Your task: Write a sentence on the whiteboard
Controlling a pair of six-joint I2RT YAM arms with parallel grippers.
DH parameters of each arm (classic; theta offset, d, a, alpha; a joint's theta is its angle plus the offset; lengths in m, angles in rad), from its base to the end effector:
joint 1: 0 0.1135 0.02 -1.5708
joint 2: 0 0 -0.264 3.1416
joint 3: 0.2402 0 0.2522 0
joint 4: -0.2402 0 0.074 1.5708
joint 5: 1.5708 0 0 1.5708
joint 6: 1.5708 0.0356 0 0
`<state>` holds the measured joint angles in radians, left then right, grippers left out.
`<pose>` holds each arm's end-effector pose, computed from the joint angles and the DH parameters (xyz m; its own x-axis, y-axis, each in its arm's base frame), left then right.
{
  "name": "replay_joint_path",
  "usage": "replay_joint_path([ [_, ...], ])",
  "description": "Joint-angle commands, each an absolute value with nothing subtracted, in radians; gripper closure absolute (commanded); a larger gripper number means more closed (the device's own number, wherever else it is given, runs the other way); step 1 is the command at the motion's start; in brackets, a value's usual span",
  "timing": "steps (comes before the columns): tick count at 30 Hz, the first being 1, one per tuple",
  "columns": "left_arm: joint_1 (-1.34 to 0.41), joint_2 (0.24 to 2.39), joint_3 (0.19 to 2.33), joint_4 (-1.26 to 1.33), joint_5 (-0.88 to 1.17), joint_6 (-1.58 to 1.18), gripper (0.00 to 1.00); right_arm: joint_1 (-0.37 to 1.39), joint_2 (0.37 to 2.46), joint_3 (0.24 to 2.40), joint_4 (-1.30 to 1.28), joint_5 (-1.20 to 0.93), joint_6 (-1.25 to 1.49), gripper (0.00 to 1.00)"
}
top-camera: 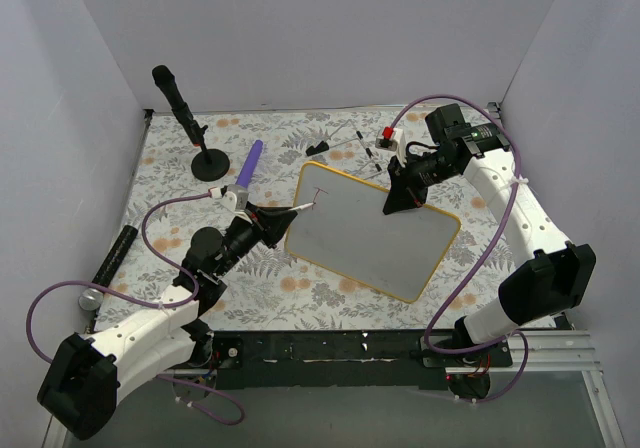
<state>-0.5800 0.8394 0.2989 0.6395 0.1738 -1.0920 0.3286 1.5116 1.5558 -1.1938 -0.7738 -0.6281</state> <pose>0.1582 -0.1110 0.2462 -0.5687 -0.6725 -0.4736 0.3884 0.2880 -0.8753 0.2637 0.1162 0.3570 -0.4044 -0.5819 -0.7056 -0.9132 0.3001 0.2758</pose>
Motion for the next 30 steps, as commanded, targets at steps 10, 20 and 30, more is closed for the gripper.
replay_joint_path([
  [10,-0.580,0.902,0.356,0.689,0.176,-1.066,1.00,0.334,1.483,1.578,-1.152,-0.871,-0.643,0.99],
  [20,-0.581,0.947,0.380,0.706,0.225,-1.081,1.00,0.334,1.482,1.578,-1.151,-0.870,-0.643,0.99],
  [30,-0.581,0.786,0.365,0.591,0.262,-1.097,1.00,0.334,1.485,1.585,-1.152,-0.868,-0.644,0.99],
])
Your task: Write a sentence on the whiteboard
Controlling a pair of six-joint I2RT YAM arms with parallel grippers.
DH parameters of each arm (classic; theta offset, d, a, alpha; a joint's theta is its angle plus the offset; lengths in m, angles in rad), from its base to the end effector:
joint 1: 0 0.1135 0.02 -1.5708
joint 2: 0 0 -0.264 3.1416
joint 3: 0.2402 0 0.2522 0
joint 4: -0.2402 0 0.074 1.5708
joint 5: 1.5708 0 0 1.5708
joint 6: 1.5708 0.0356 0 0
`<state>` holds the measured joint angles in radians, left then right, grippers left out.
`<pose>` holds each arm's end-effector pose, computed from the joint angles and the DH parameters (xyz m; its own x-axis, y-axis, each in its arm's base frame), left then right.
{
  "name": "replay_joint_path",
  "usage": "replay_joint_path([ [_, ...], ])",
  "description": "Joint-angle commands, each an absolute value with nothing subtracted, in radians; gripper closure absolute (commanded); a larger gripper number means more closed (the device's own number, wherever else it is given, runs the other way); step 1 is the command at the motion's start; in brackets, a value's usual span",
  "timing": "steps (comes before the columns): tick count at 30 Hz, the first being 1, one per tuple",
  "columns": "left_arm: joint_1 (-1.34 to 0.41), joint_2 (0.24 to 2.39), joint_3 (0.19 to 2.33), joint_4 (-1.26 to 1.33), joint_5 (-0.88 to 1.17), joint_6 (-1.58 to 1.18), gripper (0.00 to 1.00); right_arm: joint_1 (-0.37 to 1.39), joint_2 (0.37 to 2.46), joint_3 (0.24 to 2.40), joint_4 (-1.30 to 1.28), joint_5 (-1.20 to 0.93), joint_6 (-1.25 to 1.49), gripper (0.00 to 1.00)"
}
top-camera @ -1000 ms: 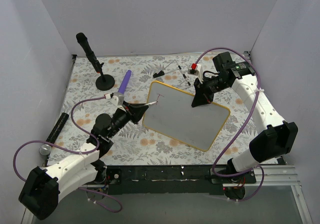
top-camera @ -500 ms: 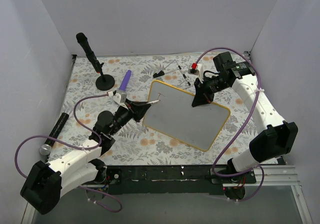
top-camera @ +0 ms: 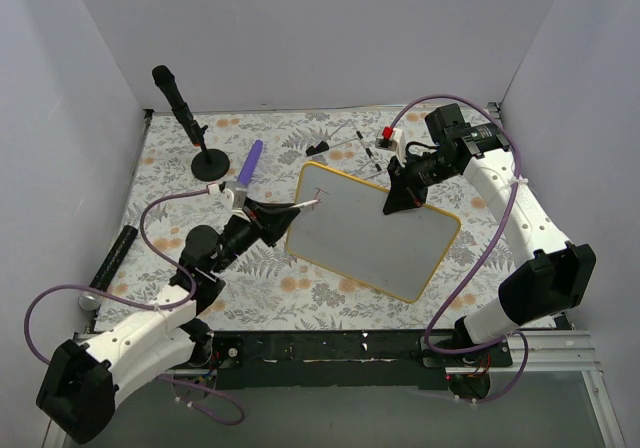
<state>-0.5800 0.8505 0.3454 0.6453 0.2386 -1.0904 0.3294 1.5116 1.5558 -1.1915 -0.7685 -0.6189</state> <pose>0.1600 -0.1149 0.2611 -0.5918 -0.6424 -0.4869 0.4402 0.2484 -0.8628 0.2639 0.1164 0.3570 -0.4109 -0.5813 -0.7023 -0.9100 0.3078 0.2777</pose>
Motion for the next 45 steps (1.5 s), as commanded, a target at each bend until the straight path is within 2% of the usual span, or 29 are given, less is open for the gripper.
replay_joint_path([
  [1,-0.581,0.773,0.361,0.577,0.264,-1.098,1.00,0.333,1.485,1.585,-1.152,-0.868,-0.644,0.99],
  [21,-0.603,0.722,0.357,0.474,0.328,-1.114,1.00,0.334,1.497,1.588,-1.161,-0.882,-0.660,0.99],
  [45,-0.655,0.831,0.364,0.578,0.262,-1.063,1.00,0.333,1.500,1.585,-1.163,-0.888,-0.666,0.99],
])
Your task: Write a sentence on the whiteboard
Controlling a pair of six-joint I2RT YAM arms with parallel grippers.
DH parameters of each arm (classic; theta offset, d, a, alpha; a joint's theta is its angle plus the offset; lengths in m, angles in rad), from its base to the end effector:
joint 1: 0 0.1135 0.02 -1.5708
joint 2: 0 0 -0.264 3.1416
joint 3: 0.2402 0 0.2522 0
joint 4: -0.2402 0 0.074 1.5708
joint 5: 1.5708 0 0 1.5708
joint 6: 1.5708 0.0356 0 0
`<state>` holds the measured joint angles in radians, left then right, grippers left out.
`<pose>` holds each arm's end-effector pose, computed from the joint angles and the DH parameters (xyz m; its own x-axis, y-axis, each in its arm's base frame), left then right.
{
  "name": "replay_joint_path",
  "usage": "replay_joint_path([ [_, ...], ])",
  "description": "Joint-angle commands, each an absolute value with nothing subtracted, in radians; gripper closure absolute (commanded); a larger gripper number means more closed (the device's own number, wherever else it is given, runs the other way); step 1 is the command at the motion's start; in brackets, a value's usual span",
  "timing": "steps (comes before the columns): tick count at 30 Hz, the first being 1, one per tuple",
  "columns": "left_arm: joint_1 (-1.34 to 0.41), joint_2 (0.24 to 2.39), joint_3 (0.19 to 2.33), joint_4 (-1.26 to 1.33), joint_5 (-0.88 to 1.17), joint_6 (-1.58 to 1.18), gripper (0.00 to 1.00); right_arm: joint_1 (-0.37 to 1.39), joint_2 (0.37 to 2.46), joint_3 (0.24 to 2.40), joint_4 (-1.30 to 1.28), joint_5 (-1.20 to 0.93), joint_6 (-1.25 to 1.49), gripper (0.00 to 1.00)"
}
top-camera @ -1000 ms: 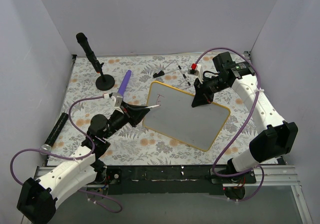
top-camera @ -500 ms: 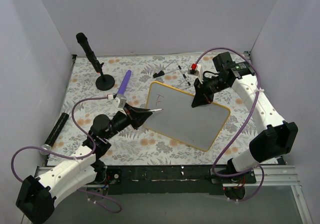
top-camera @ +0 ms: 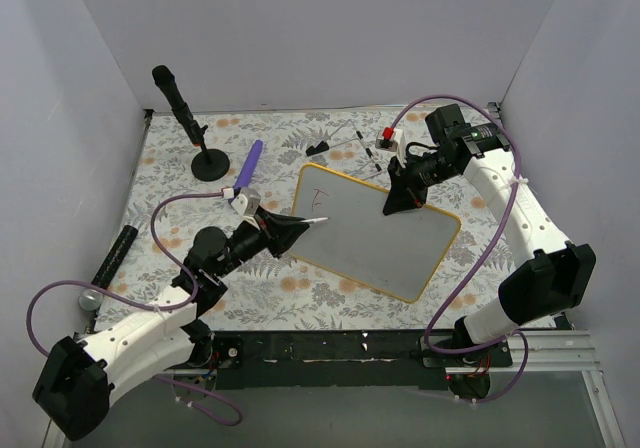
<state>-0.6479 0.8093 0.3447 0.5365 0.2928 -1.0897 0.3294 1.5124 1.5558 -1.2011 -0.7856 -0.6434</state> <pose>0.1465 -0.1238 0.2562 -0.6892 -0.5428 -0.4799 0.4244 0.2344 -0.8746 0.2630 0.1165 0.3568 -0.3950 -0.5832 -0.7098 -0.9178 0.2840 0.2774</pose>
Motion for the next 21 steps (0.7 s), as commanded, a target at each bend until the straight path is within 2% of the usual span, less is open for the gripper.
replay_joint_path([
  [1,-0.655,0.837,0.371,0.581,0.259,-1.065,1.00,0.334,1.499,1.586,-1.161,-0.888,-0.666,0.99],
  [21,-0.663,0.928,0.422,0.614,0.195,-1.026,1.00,0.334,1.494,1.583,-1.161,-0.890,-0.666,0.99],
])
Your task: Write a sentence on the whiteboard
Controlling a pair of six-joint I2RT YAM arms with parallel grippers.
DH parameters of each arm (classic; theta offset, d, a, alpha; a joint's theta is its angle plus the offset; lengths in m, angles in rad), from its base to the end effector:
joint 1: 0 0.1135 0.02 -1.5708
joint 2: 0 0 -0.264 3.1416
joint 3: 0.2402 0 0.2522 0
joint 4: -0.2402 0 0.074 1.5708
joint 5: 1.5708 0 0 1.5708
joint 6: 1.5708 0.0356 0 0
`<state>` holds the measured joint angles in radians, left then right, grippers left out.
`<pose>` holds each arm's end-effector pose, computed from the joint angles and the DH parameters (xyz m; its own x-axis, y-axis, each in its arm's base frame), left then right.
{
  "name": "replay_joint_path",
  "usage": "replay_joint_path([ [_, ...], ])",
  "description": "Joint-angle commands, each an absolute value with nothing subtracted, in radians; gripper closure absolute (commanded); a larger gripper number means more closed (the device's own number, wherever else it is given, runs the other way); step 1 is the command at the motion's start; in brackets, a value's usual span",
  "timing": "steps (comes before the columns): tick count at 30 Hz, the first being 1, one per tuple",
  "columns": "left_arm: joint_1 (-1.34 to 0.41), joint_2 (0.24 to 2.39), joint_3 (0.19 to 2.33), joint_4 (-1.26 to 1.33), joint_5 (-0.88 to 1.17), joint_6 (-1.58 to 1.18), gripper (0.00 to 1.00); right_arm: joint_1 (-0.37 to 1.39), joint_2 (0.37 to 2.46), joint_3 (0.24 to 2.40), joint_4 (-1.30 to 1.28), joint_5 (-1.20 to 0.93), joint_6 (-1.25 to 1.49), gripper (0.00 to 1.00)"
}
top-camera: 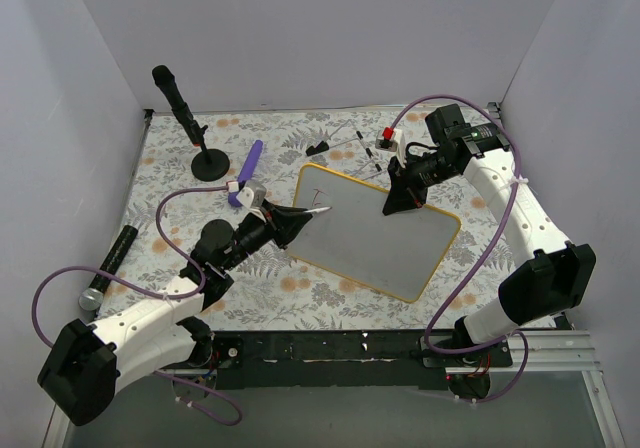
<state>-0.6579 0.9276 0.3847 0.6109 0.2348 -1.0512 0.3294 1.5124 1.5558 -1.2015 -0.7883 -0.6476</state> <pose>0.1617 -0.1354 0.2569 -0.6489 -0.5654 -0.5091 0.4331 0.2756 -0.8582 0.2629 0.1166 0.3568 -0.3914 -0.5833 -0.7118 -0.9194 0.2799 0.2761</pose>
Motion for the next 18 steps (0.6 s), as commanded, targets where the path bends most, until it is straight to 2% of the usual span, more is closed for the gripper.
replay_joint_path([
  [1,-0.663,0.928,0.422,0.611,0.192,-1.025,1.00,0.333,1.493,1.583,-1.161,-0.890,-0.666,0.99],
  [18,-0.663,0.854,0.397,0.503,0.112,-0.994,1.00,0.333,1.491,1.582,-1.161,-0.890,-0.664,0.99],
])
